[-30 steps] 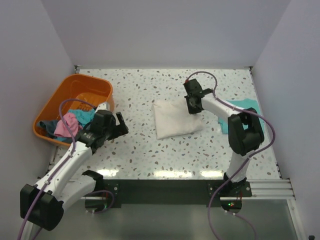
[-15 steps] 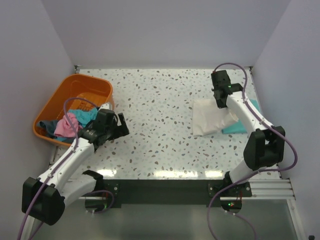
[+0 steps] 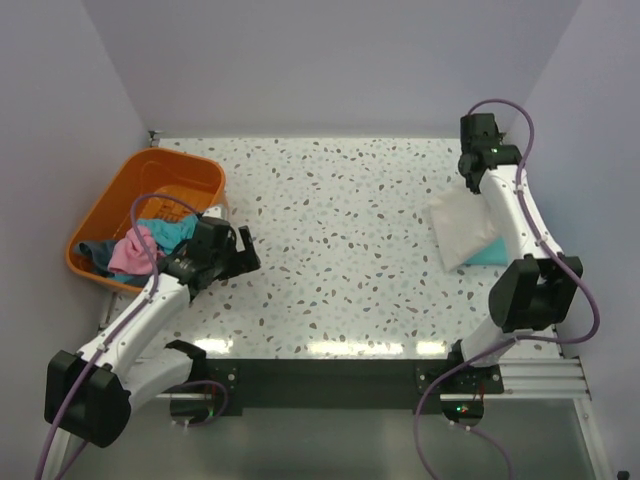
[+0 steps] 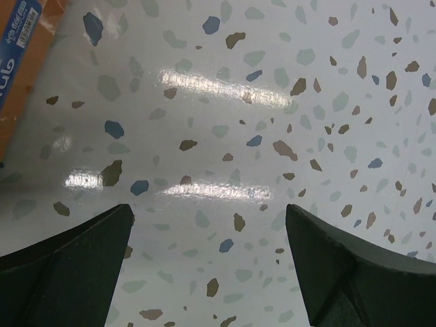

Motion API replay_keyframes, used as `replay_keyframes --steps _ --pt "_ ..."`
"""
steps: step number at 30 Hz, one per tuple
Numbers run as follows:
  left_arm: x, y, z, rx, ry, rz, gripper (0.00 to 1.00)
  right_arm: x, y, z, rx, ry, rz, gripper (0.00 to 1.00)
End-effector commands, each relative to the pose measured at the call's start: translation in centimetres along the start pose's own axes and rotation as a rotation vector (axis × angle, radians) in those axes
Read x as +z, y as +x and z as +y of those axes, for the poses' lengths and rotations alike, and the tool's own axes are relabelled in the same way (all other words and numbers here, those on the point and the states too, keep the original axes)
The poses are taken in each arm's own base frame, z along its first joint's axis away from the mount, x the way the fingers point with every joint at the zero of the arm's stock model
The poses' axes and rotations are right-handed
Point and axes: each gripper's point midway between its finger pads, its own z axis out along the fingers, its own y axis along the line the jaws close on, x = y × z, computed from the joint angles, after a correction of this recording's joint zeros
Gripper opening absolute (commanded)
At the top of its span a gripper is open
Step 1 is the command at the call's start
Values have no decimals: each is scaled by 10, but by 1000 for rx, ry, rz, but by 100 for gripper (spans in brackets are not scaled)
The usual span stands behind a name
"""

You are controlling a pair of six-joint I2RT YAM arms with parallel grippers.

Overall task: Fold and stack the t-shirts
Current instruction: Neatly place the folded tshirt to the corner

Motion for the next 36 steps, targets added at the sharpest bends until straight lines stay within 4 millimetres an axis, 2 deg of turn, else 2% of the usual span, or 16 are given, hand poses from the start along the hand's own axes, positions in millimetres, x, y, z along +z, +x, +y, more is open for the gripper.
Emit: replay_keyframes --steps 1,8,16,17,18,19,20,21,26,27,29,30,31,33,34,36 --pt "-3 -17 -9 12 37 -48 100 4 -10 -20 -24 57 10 0" --pt "-1 -15 -7 11 30 -38 100 37 1 -34 35 119 72 0" --pt "2 -13 -5 11 16 -23 100 89 49 -65 143 337 251 2" --pt "2 -13 -5 11 15 -22 100 96 53 -65 157 360 276 27" --pt "3 -13 -4 12 13 -20 100 99 57 -72 190 402 290 36" --pt "3 -13 -4 12 11 -21 100 100 57 -71 214 410 294 52" --pt "3 -13 -4 12 7 -18 100 103 60 -70 213 421 311 87" --pt "3 -13 -3 12 4 -21 100 102 61 -70 222 424 314 99" --pt "2 -14 -2 9 -6 -23 100 99 56 -62 322 366 286 99" --pt "2 -14 -2 9 -5 -24 100 91 52 -59 350 317 266 99" --pt "3 -14 -1 8 -10 -22 100 86 48 -35 405 162 241 99" --pt "2 -15 -1 6 -9 -27 100 72 35 -32 432 105 179 99" --pt "1 -15 -1 4 -8 -30 100 66 38 -16 434 29 166 99" --pt "-1 -18 -1 -1 -13 -37 100 47 26 7 421 -55 91 99" --pt "-3 -20 -2 -3 -11 -45 100 30 28 13 443 -85 59 99" --pt "-8 -25 -3 -19 -10 -61 100 6 17 40 458 -193 -22 99"
